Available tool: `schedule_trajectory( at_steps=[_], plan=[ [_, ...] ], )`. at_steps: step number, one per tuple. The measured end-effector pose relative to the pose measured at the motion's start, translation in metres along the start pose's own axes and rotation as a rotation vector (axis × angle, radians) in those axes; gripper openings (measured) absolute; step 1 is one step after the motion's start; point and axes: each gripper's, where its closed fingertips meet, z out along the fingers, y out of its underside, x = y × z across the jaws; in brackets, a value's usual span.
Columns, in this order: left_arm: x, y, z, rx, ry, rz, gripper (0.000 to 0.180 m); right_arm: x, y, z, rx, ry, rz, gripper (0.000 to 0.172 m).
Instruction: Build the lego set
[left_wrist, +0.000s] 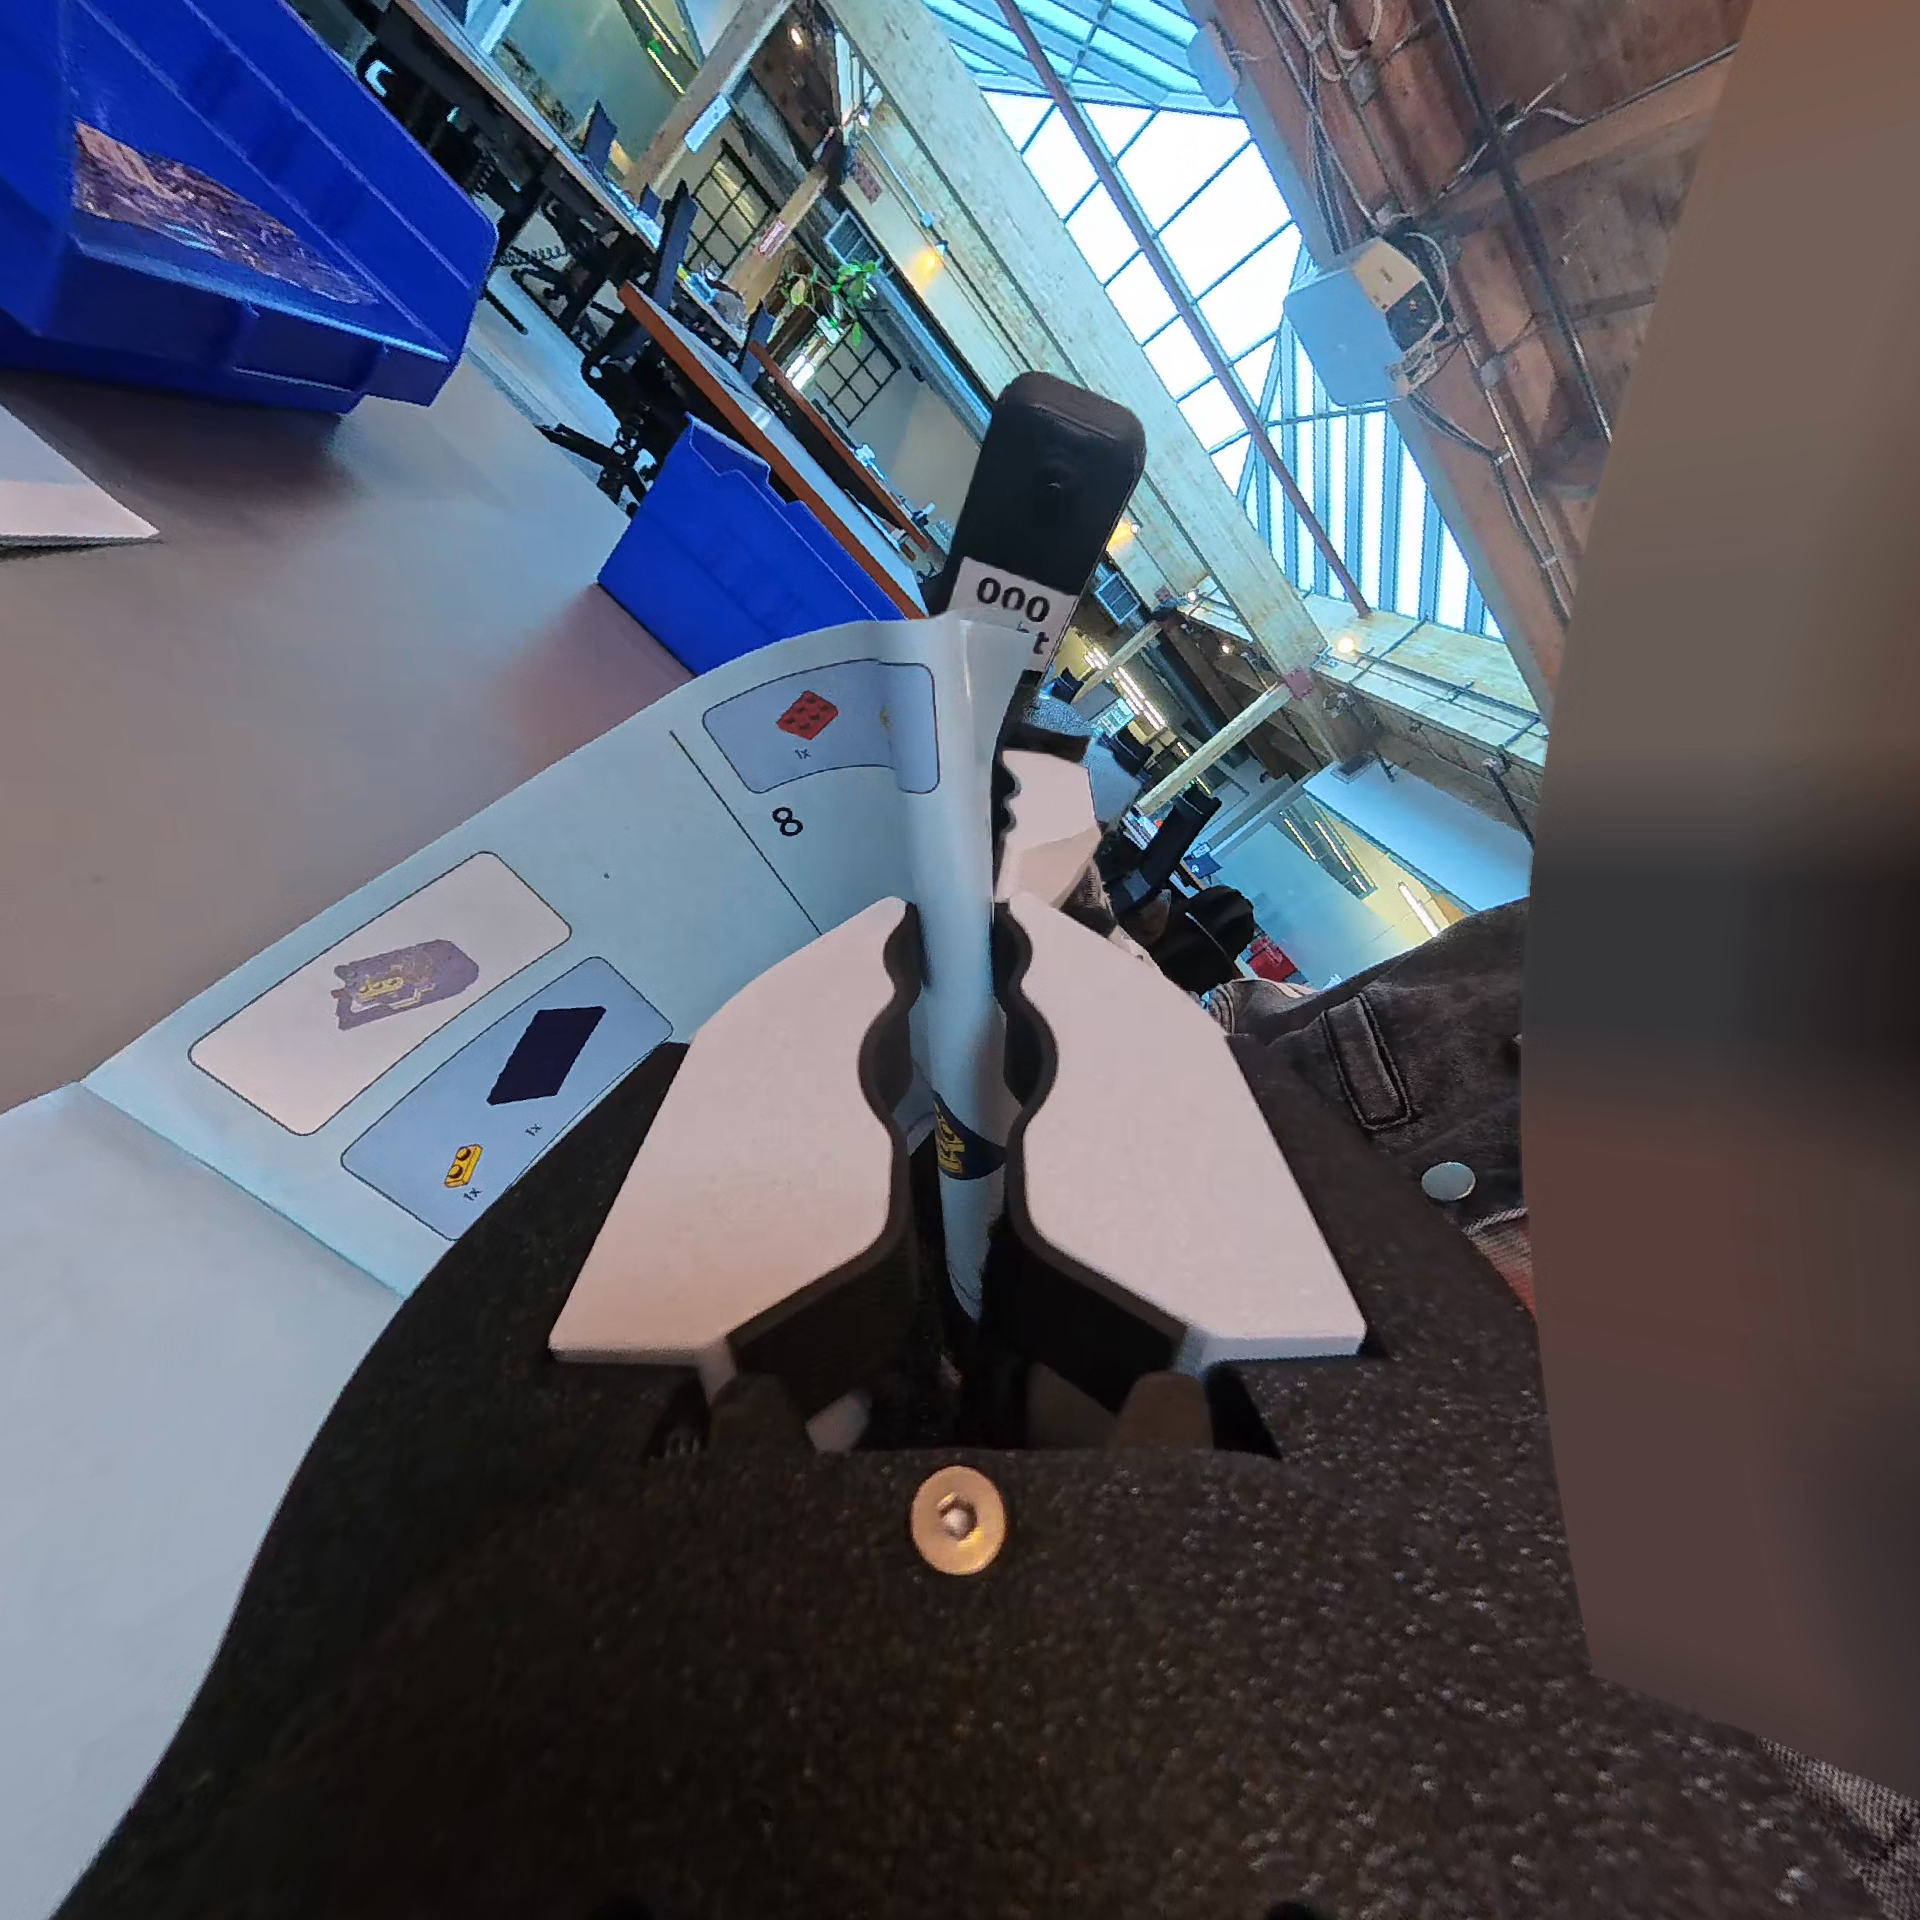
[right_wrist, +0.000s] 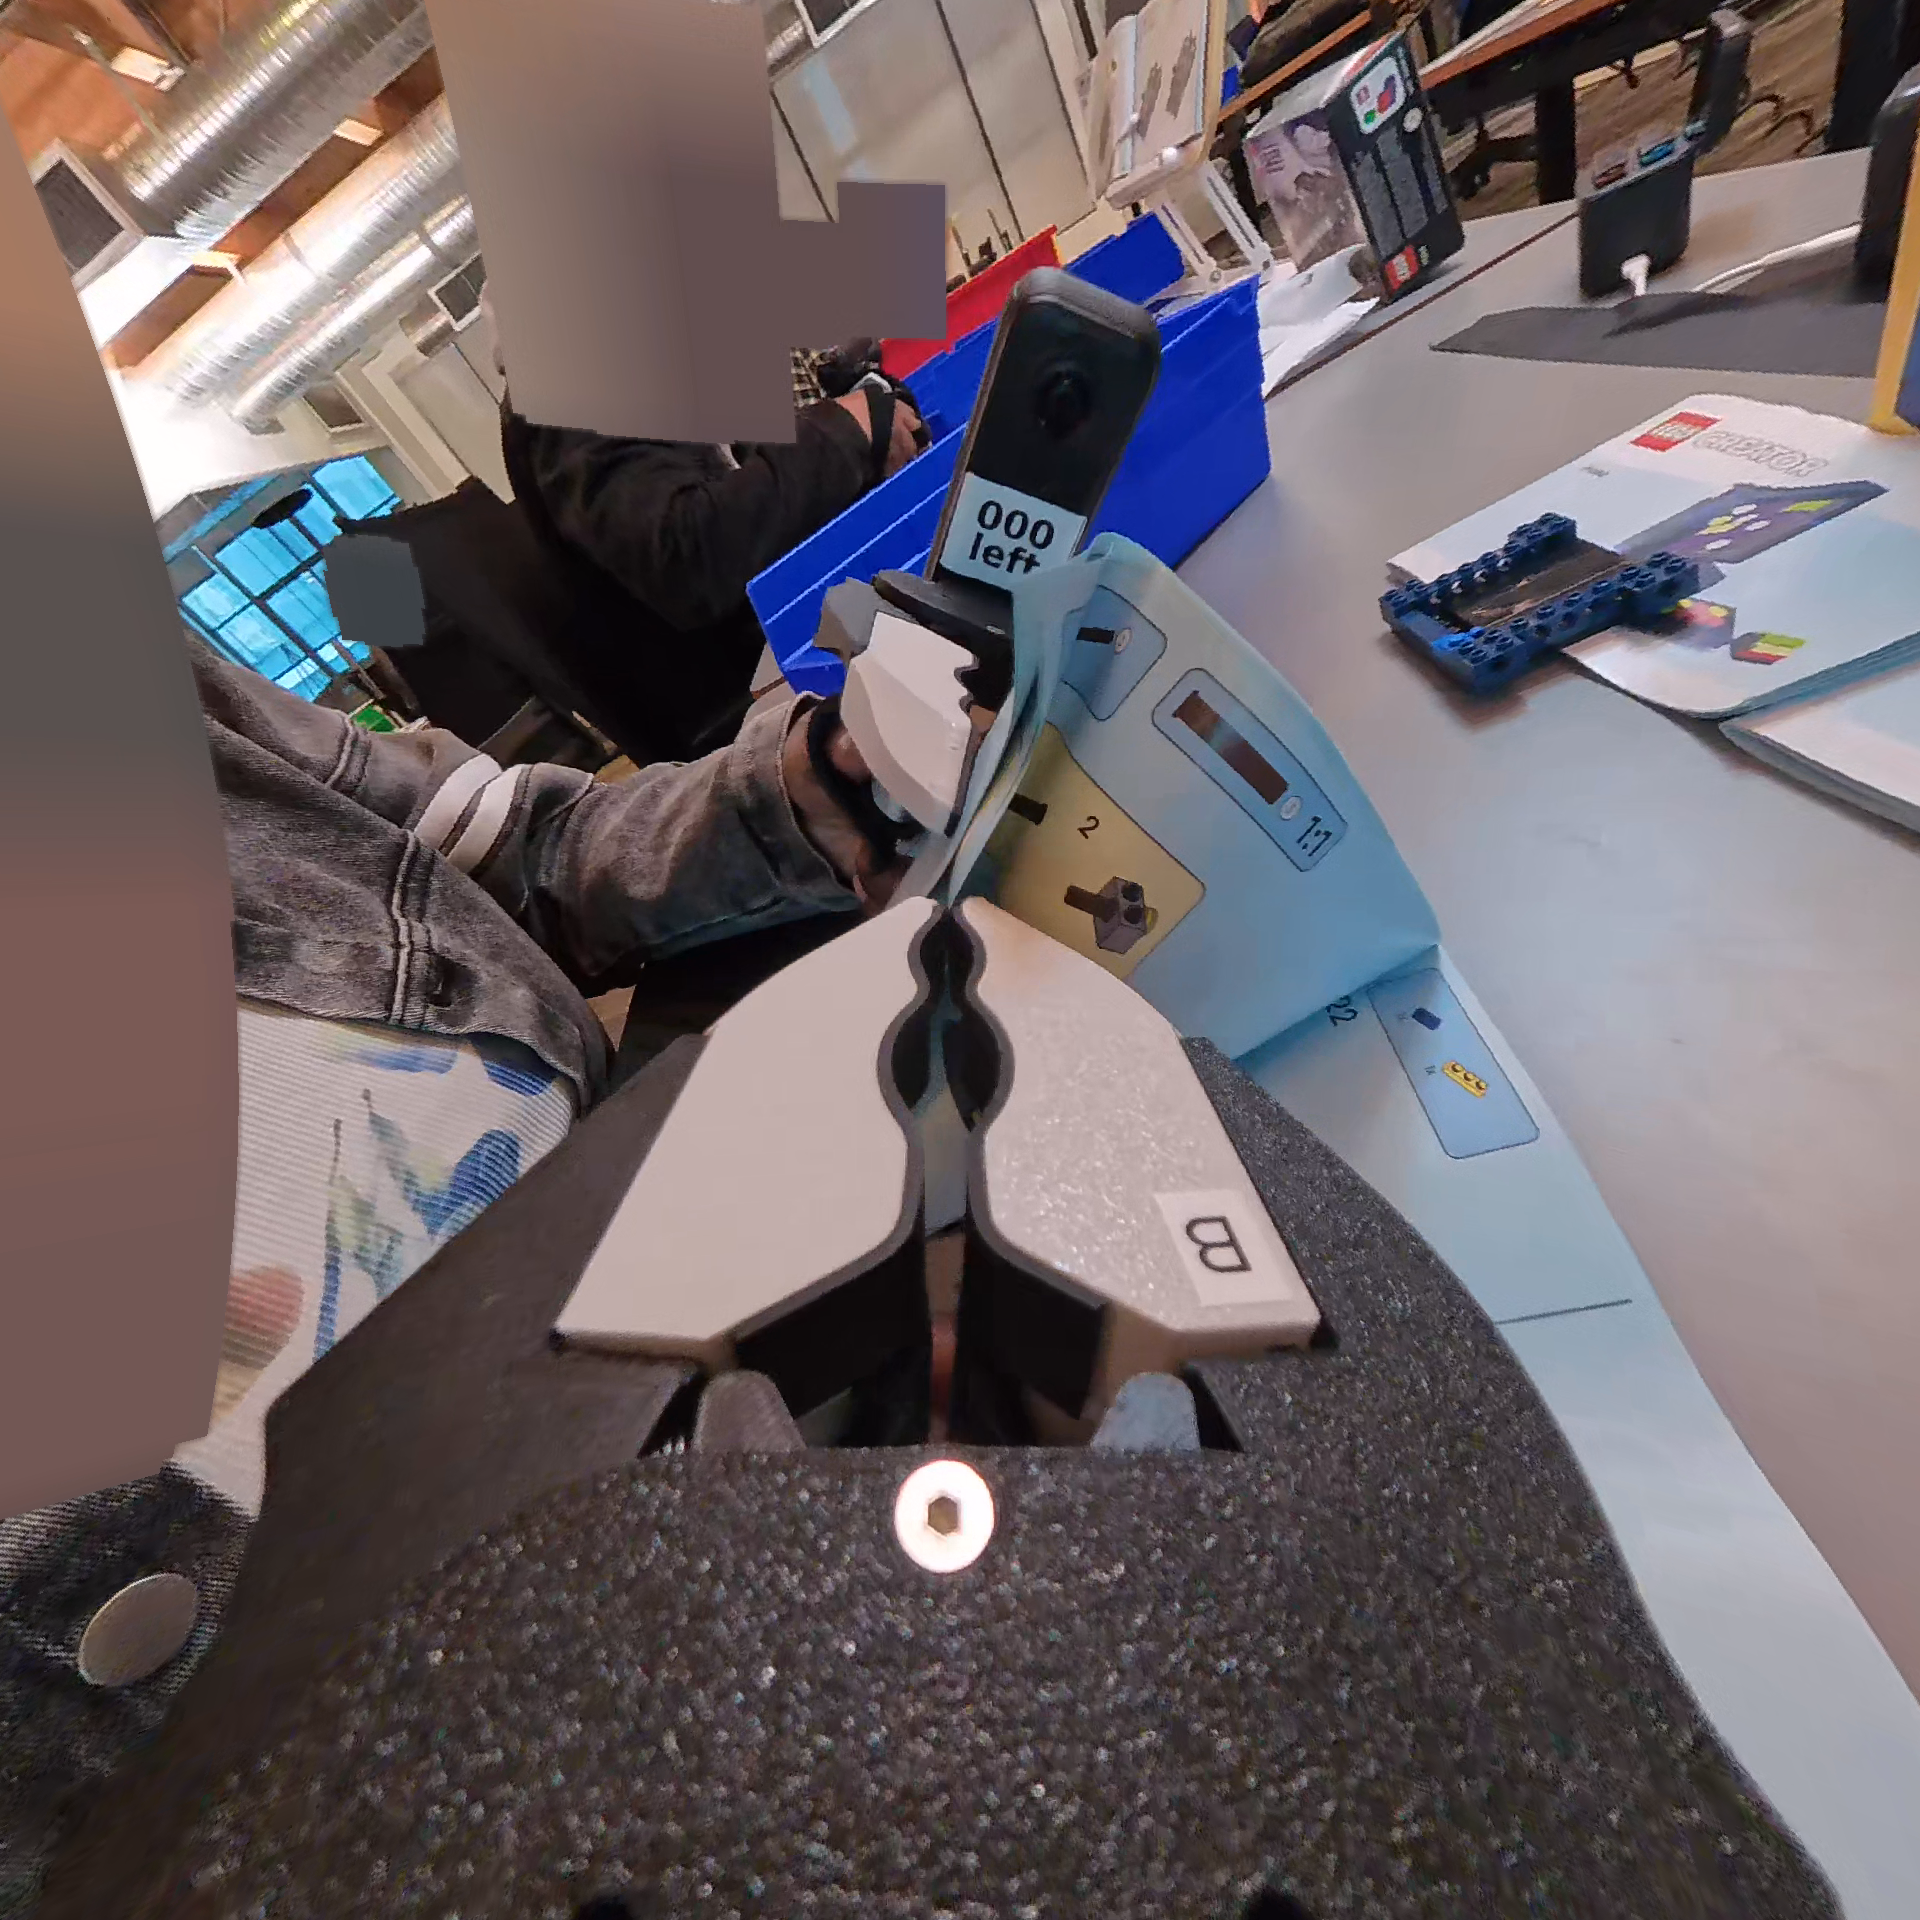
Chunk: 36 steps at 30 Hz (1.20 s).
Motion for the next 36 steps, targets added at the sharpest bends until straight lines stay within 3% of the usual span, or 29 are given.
schedule_trajectory(
  at_steps=[10,12,14,17,18,20,22,24,28,36],
  plan=[
    [0.000,-0.003,-0.002,0.035,0.048,-0.081,0.012,0.008,-0.001,-0.023,-0.044,0.085,0.033,0.001],
    [0.000,-0.005,-0.004,0.050,0.053,-0.089,0.012,0.027,0.003,-0.041,-0.084,0.230,0.007,0.003],
    [-0.001,-0.007,-0.005,0.062,0.052,-0.095,0.011,0.055,0.004,-0.070,-0.144,0.476,-0.059,0.011],
    [-0.002,-0.007,-0.005,0.061,0.049,-0.094,0.011,0.059,-0.035,-0.106,-0.031,0.744,-0.271,0.018],
    [-0.001,-0.007,-0.005,0.061,0.054,-0.096,0.011,0.045,-0.050,-0.103,0.041,0.731,-0.351,0.017],
    [0.000,-0.007,-0.004,0.063,0.067,-0.103,0.012,0.005,-0.064,-0.073,0.152,0.509,-0.392,0.010],
    [0.002,-0.007,-0.004,0.068,0.079,-0.110,0.012,-0.019,-0.049,-0.036,0.131,0.217,-0.212,0.012],
    [0.003,-0.008,-0.004,0.070,0.085,-0.112,0.012,-0.017,-0.033,-0.013,0.098,0.059,-0.020,0.020],
    [0.006,-0.008,-0.004,0.069,0.102,-0.115,0.012,0.000,-0.026,-0.001,0.192,-0.014,0.140,0.016],
    [0.008,-0.005,-0.001,0.056,0.123,-0.125,0.012,-0.003,-0.024,0.006,0.233,-0.144,0.209,0.007]
  ],
)
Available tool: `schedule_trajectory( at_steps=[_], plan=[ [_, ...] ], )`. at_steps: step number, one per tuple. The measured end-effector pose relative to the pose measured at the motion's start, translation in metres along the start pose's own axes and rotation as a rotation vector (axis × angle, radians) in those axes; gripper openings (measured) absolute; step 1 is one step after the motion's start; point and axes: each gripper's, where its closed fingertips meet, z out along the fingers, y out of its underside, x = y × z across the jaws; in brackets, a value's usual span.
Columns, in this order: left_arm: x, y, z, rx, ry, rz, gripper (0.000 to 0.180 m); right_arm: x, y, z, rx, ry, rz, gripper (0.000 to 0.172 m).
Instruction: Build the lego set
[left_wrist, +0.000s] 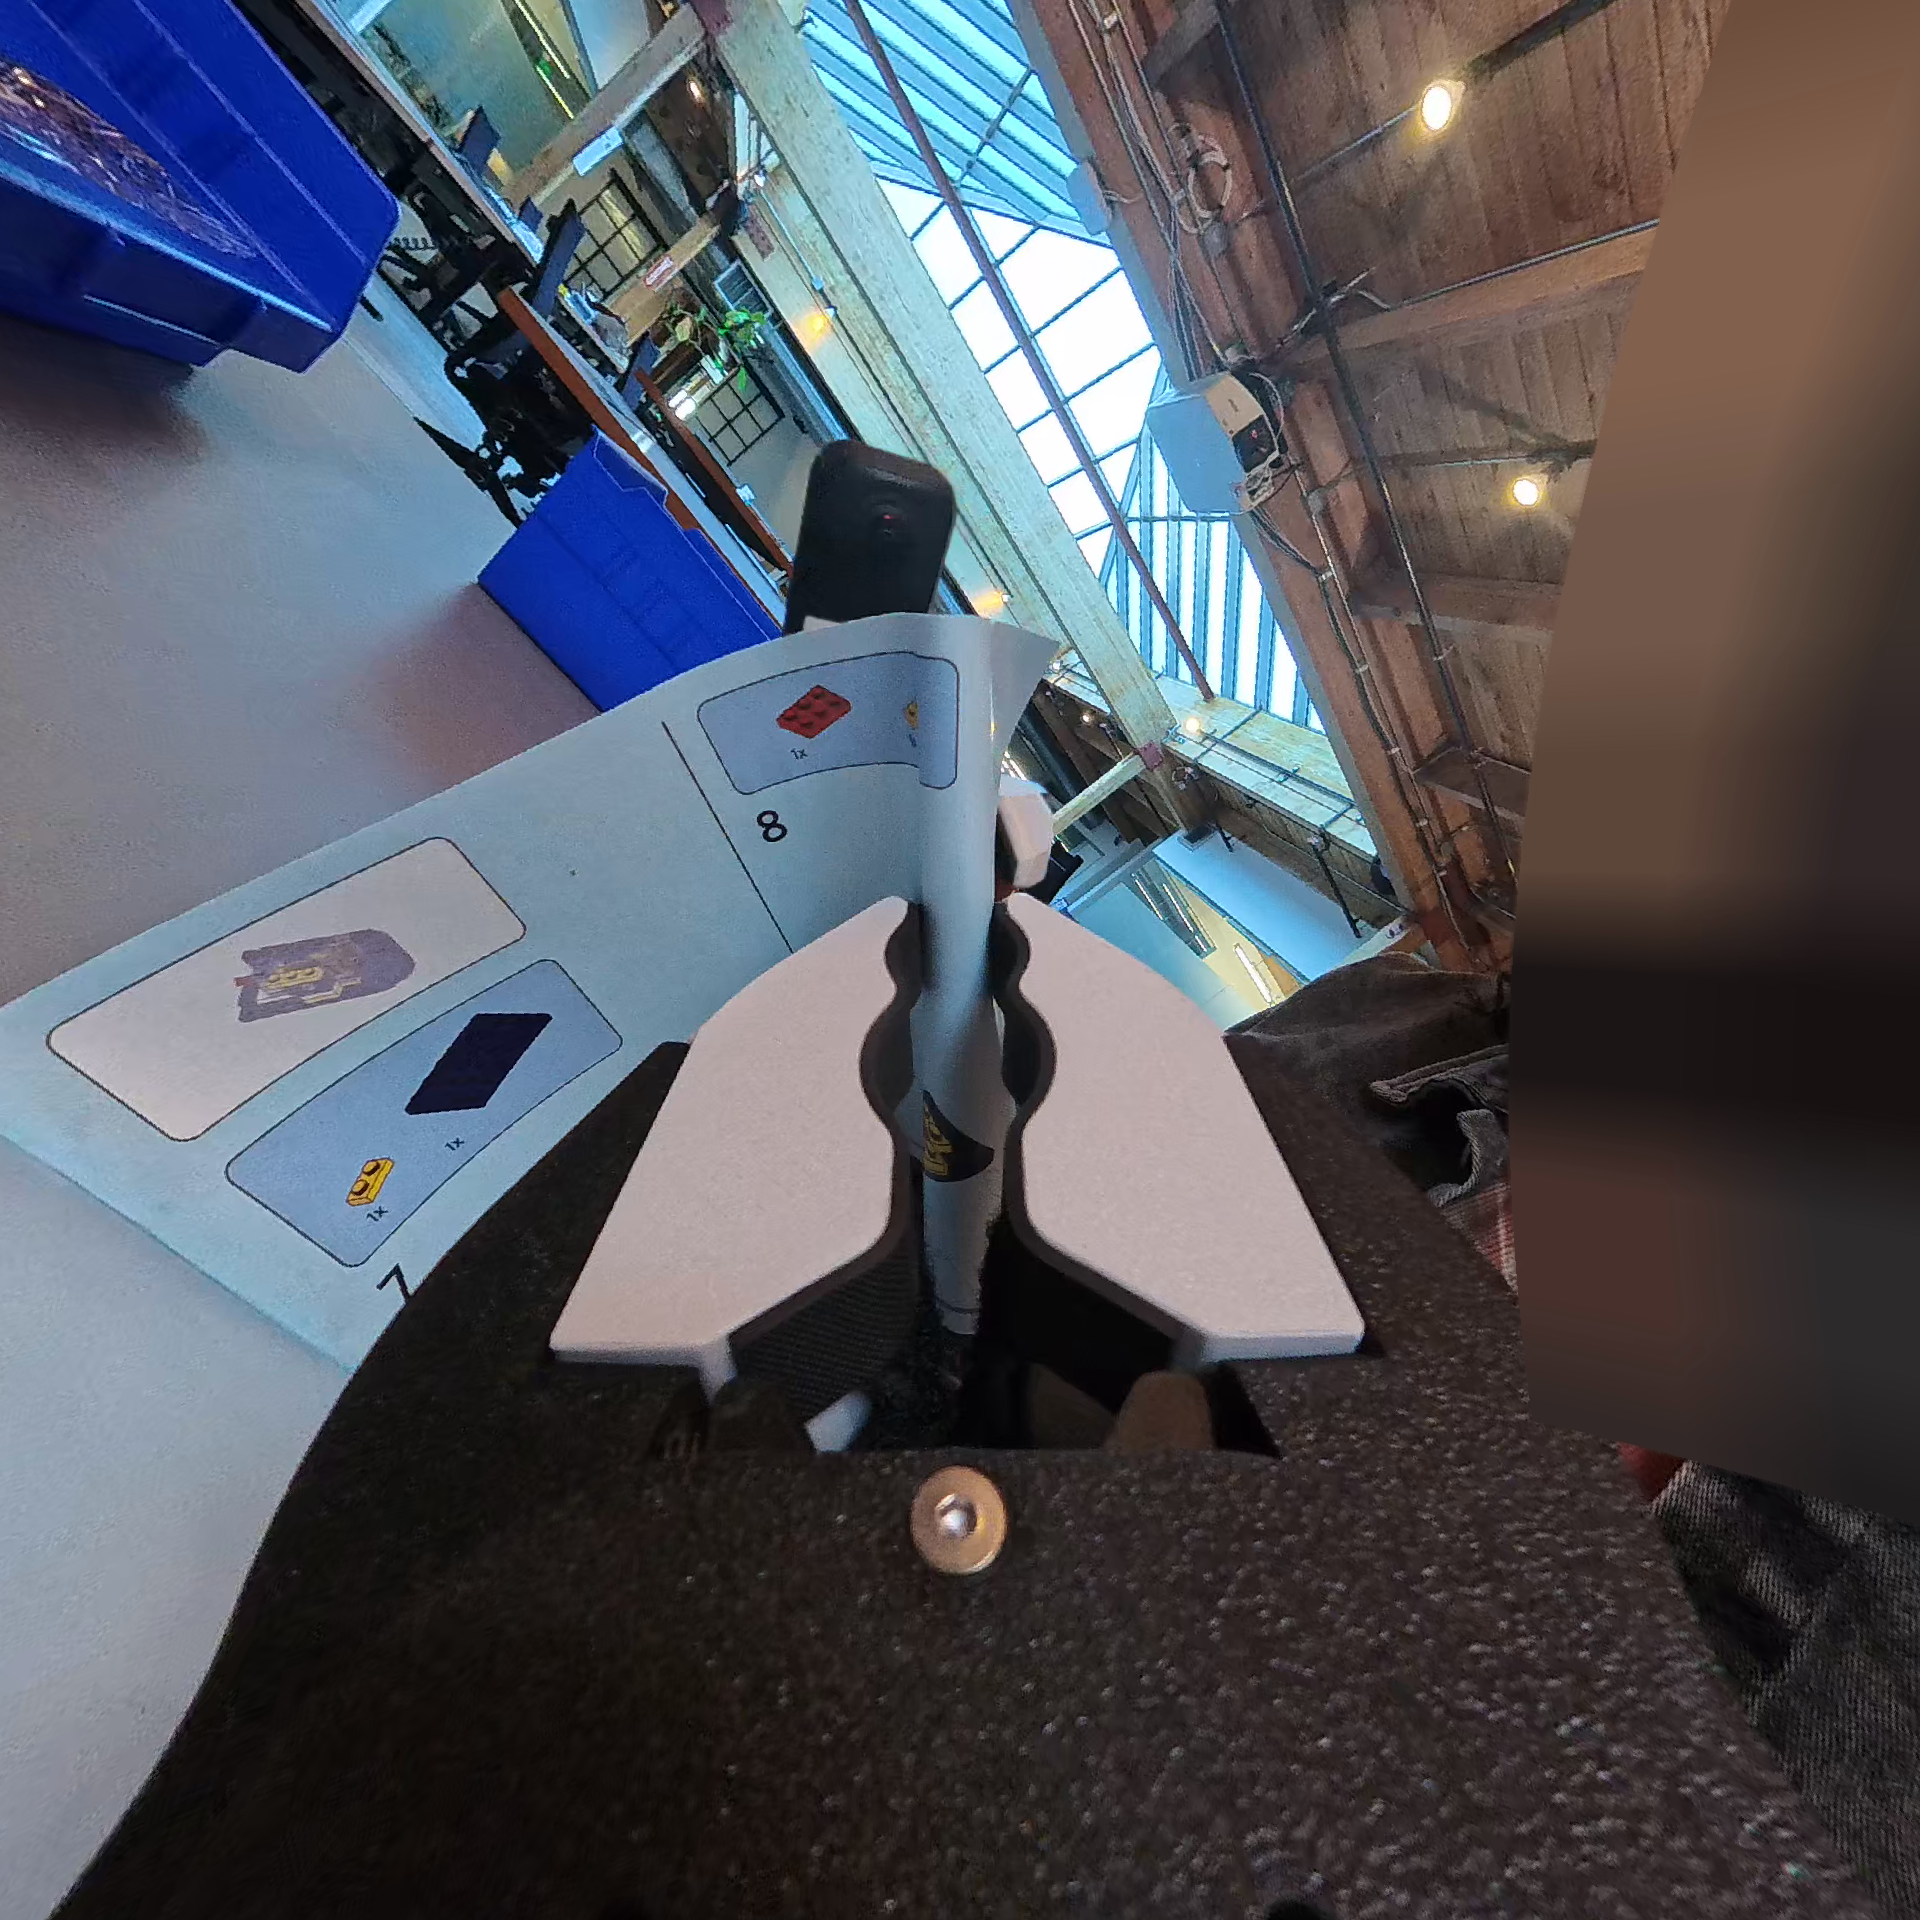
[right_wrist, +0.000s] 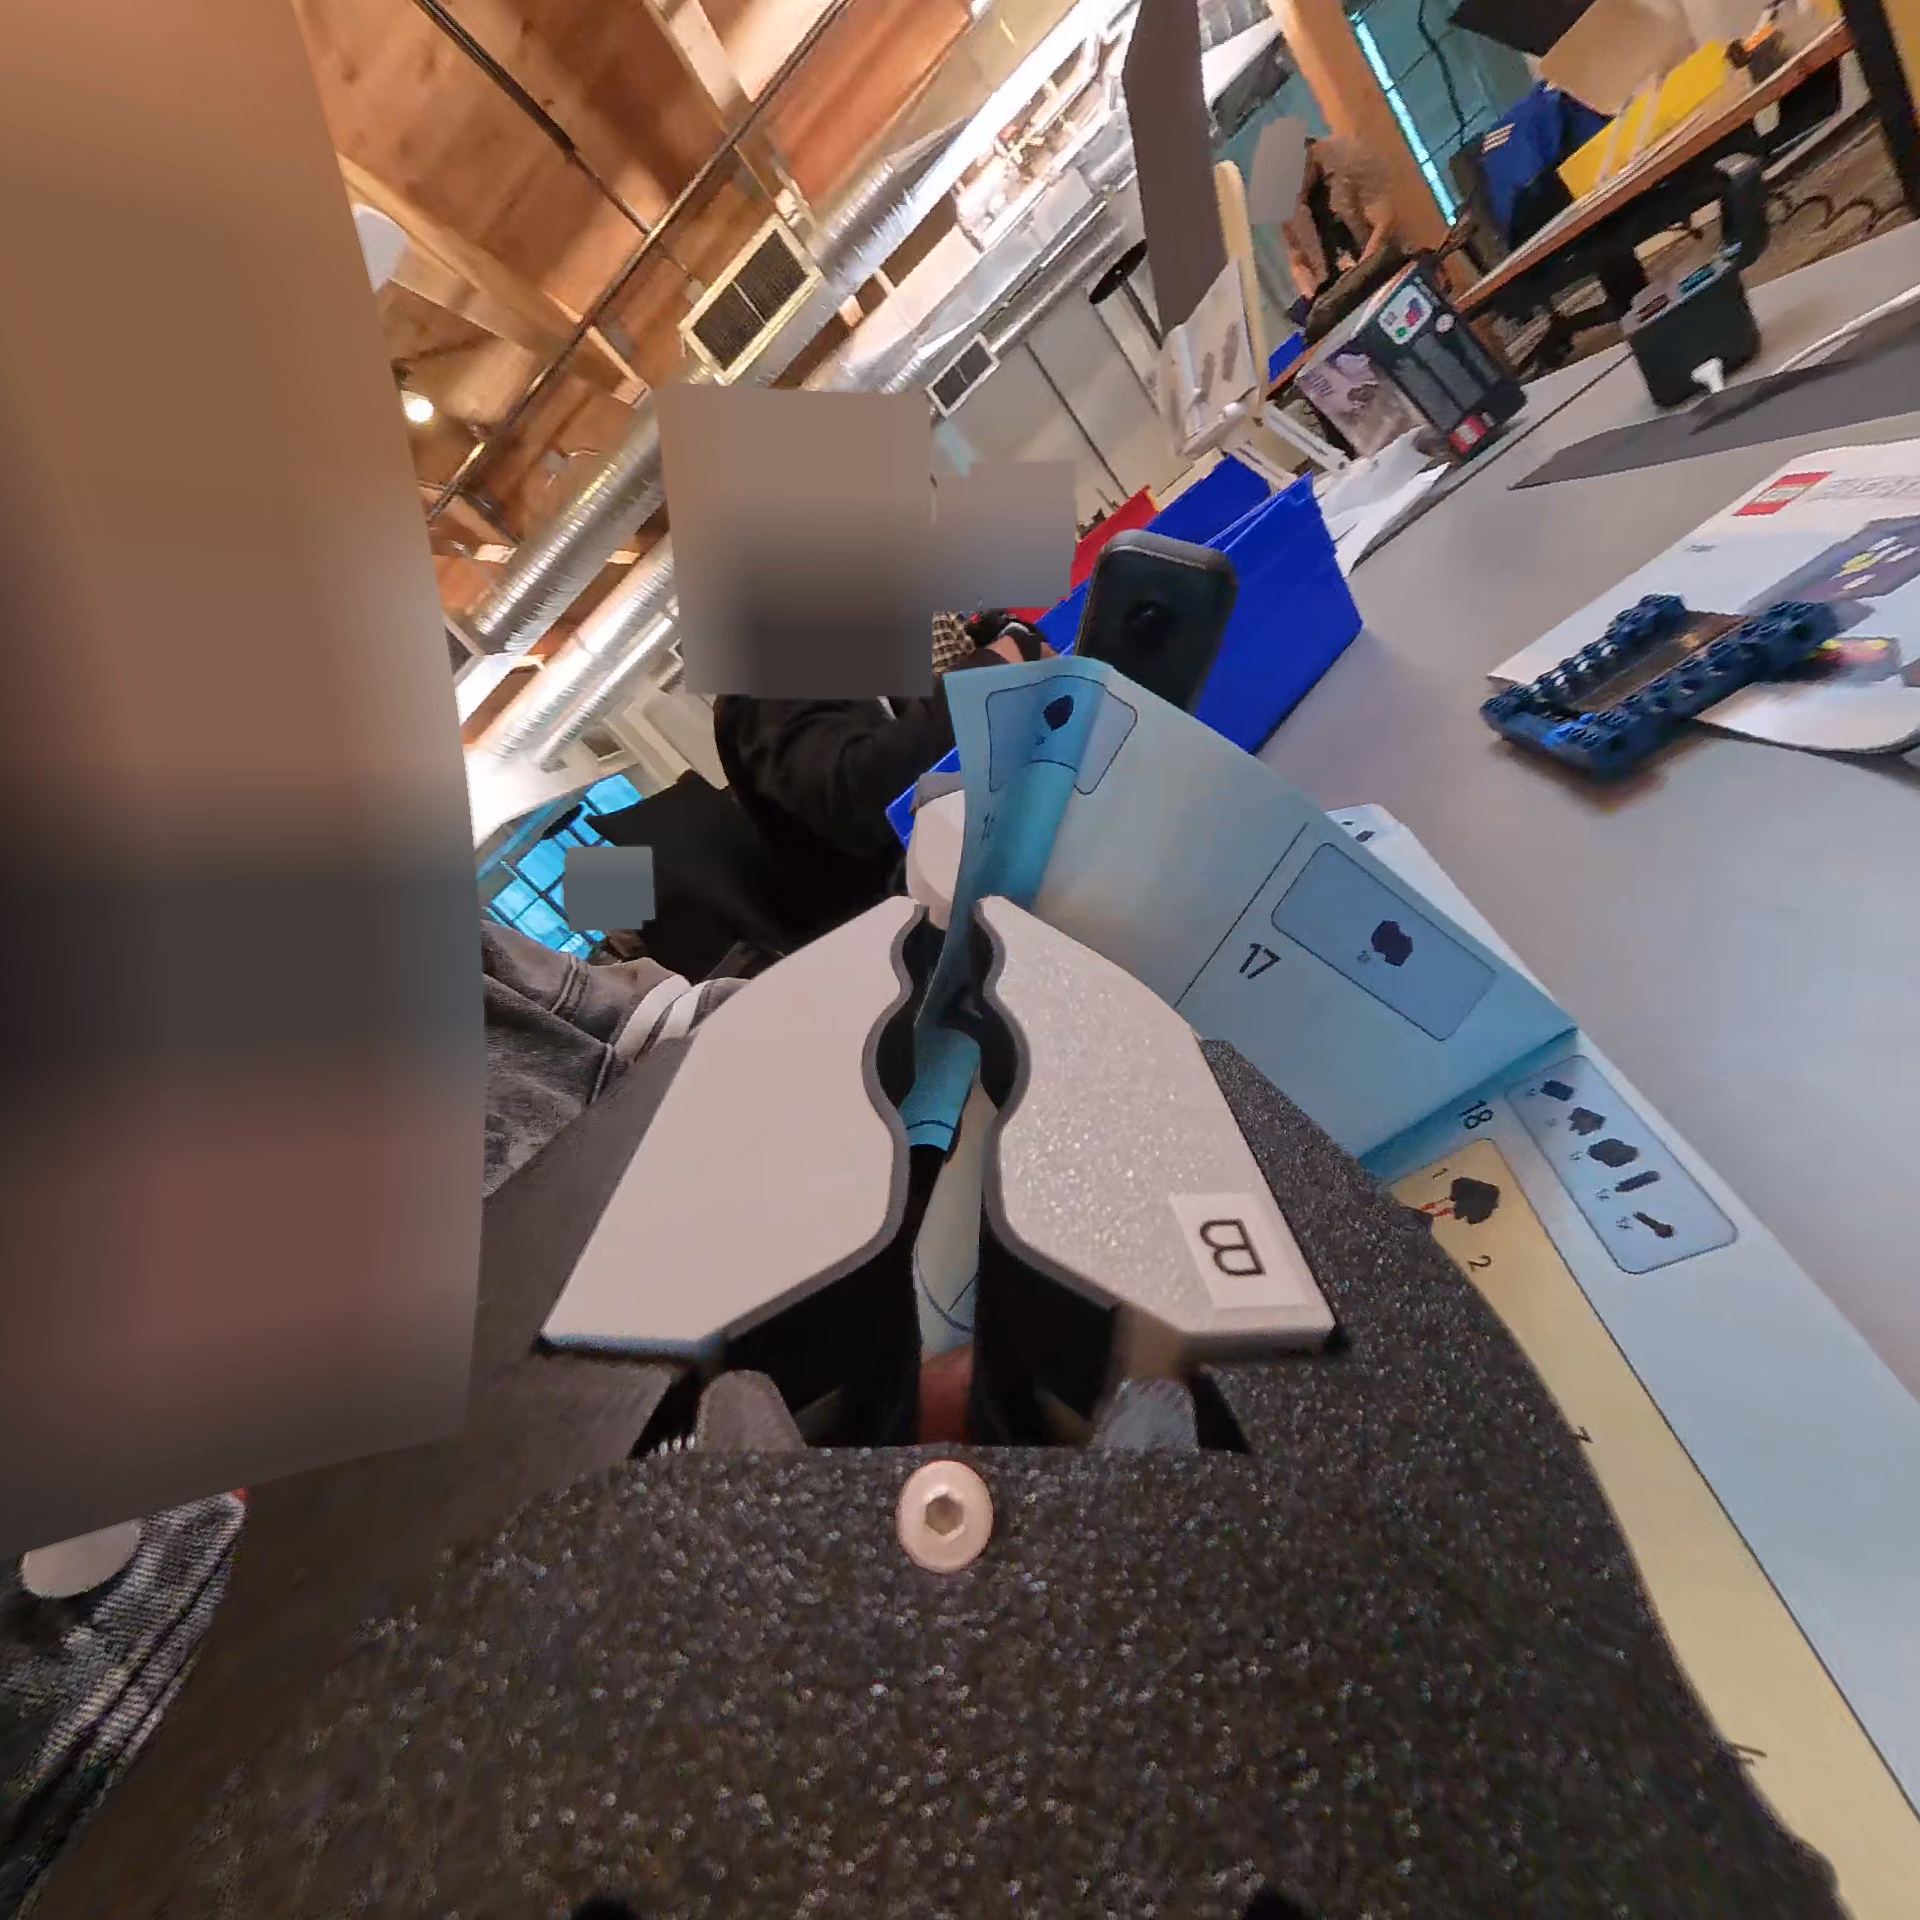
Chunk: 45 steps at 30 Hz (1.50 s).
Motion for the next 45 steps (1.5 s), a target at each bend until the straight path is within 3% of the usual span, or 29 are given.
schedule_trajectory(
  at_steps=[3,18,24,27,33,36,37,38,40,43,45],
  plan=[
    [0.001,0.000,0.000,0.002,0.006,-0.001,0.011,0.001,0.001,0.001,0.002,-0.010,-0.003,0.000],
    [0.004,-0.002,-0.001,0.009,0.035,-0.016,0.012,-0.006,-0.001,0.001,0.049,-0.114,0.085,0.000],
    [0.004,-0.002,-0.002,0.010,0.029,-0.012,0.013,-0.003,-0.006,-0.010,0.036,-0.079,0.069,0.000],
    [0.004,-0.003,-0.003,0.017,0.028,-0.015,0.013,0.016,-0.006,-0.036,-0.058,0.120,-0.035,0.000],
    [0.004,-0.004,-0.003,0.016,0.029,-0.011,0.012,0.067,-0.007,-0.115,-0.294,0.691,-0.189,0.000],
    [0.005,-0.004,-0.003,0.017,0.031,-0.011,0.012,0.081,-0.036,-0.154,-0.297,1.081,-0.397,0.014],
    [0.005,-0.004,-0.003,0.018,0.032,-0.012,0.012,0.074,-0.051,-0.153,-0.264,1.137,-0.507,0.020],
    [0.005,-0.004,-0.002,0.017,0.033,-0.014,0.012,0.062,-0.062,-0.140,-0.216,1.114,-0.619,0.024],
    [0.005,-0.003,-0.002,0.017,0.035,-0.015,0.012,0.028,-0.066,-0.089,-0.094,0.849,-0.730,0.022],
    [0.005,-0.003,-0.002,0.015,0.035,-0.014,0.012,-0.013,-0.035,-0.021,-0.025,0.303,-0.440,0.018],
    [0.005,-0.003,-0.002,0.015,0.035,-0.014,0.012,-0.015,-0.022,-0.005,-0.010,0.123,-0.204,0.022]
  ],
)
